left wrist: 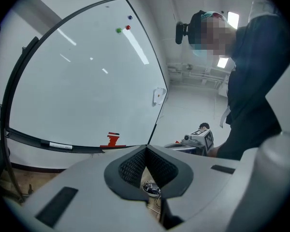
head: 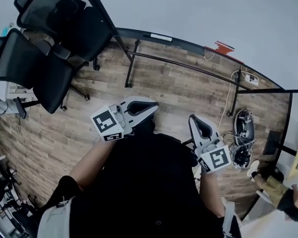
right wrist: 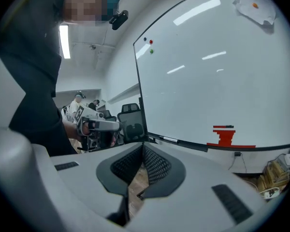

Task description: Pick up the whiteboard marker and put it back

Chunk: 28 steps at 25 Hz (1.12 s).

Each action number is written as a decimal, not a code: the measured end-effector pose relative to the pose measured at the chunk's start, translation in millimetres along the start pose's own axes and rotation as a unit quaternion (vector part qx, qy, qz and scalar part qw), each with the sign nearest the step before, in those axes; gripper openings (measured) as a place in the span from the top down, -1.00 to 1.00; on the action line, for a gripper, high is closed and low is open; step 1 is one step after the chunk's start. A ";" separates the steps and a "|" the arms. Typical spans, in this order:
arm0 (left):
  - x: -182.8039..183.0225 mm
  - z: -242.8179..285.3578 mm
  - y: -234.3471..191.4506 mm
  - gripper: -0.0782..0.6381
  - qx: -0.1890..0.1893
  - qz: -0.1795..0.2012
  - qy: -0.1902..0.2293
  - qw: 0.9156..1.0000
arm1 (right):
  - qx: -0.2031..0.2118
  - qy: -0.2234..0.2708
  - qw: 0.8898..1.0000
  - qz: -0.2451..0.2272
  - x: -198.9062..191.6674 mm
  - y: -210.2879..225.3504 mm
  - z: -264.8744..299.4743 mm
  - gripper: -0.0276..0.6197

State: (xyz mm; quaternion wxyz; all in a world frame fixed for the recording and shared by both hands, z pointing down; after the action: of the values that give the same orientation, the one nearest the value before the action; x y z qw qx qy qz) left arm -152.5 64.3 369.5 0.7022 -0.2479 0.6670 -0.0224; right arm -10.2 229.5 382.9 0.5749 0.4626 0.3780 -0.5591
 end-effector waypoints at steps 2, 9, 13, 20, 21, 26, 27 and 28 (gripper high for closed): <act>4.3 0.2 -18.3 0.75 -0.001 -0.002 0.001 1.000 | -0.001 0.002 1.000 -0.010 10.2 7.8 16.5 0.85; 18.2 8.2 -69.8 0.75 -0.011 -0.001 -0.001 1.000 | -0.006 0.020 1.000 0.007 34.9 37.3 60.8 0.85; 22.1 21.7 -92.0 0.75 0.010 -0.007 0.000 1.000 | 0.021 0.007 1.000 0.004 35.8 58.4 82.0 0.85; 39.8 61.6 -130.7 0.75 0.048 0.005 0.000 0.999 | 0.089 0.023 0.996 -0.003 60.6 101.2 127.4 0.85; 44.5 67.6 -135.1 0.75 0.054 0.011 -0.001 0.998 | 0.100 0.025 0.995 -0.008 65.3 108.3 133.3 0.85; 64.9 87.1 -148.5 0.75 0.100 0.053 -0.011 0.994 | 0.150 0.034 0.988 -0.025 83.5 138.5 158.3 0.85; 67.0 89.1 -149.8 0.75 0.110 0.060 -0.013 0.992 | 0.161 0.032 0.986 -0.028 84.4 142.3 161.9 0.85; 67.8 90.9 -151.2 0.75 0.119 0.066 -0.016 0.991 | 0.172 0.030 0.984 -0.029 85.0 145.3 165.1 0.85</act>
State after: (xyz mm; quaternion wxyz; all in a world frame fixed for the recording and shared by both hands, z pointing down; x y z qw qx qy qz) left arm -13.6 -63.8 362.7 0.7374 -0.1184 0.6630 -0.0515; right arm 128.0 39.2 365.1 0.4582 0.5601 0.3067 -0.6183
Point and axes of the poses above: the fingertips, and each gripper's own axes: z forward along the fingers, y to its right, x out of its top, the point moved 6 cm from there along -z, backward along the fingers, and after that the axes turned 5 degrees about -x, right-handed, at the moved point
